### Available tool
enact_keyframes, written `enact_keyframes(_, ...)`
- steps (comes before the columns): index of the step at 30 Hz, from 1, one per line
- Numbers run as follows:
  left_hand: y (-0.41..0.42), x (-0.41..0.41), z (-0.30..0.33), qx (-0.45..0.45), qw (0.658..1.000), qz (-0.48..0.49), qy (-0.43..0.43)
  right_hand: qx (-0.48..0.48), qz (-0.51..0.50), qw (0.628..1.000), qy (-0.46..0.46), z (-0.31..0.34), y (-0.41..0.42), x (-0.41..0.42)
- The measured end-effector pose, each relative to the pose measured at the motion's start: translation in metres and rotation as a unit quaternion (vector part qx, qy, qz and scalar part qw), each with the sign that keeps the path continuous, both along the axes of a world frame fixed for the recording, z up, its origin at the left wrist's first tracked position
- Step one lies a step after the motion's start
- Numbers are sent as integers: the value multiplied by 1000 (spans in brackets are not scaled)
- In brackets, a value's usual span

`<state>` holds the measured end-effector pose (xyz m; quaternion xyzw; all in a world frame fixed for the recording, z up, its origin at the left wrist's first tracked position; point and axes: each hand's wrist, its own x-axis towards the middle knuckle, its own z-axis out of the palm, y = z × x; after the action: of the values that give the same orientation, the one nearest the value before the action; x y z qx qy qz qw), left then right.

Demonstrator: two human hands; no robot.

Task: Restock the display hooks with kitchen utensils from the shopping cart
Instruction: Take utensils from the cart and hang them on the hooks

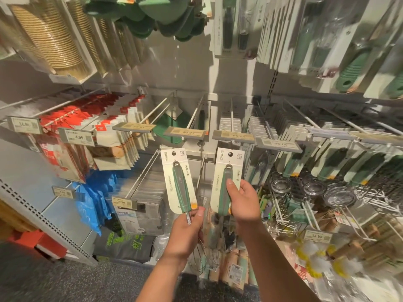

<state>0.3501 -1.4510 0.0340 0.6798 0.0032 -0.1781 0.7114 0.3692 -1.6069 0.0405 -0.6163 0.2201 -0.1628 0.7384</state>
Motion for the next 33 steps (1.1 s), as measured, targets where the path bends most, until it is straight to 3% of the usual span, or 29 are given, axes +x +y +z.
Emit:
enact_keyframes(13,-5,4,1,9,999,31,26,-43,0,995,86,11,-15,29)
enact_keyframes(26,4,13,-9,40,999,16,-16,49,-26,989,135,27,-27,79)
enact_keyframes(33,4,11,-5,46,999,9,-27,-10,-54,982,182,26,-33,94)
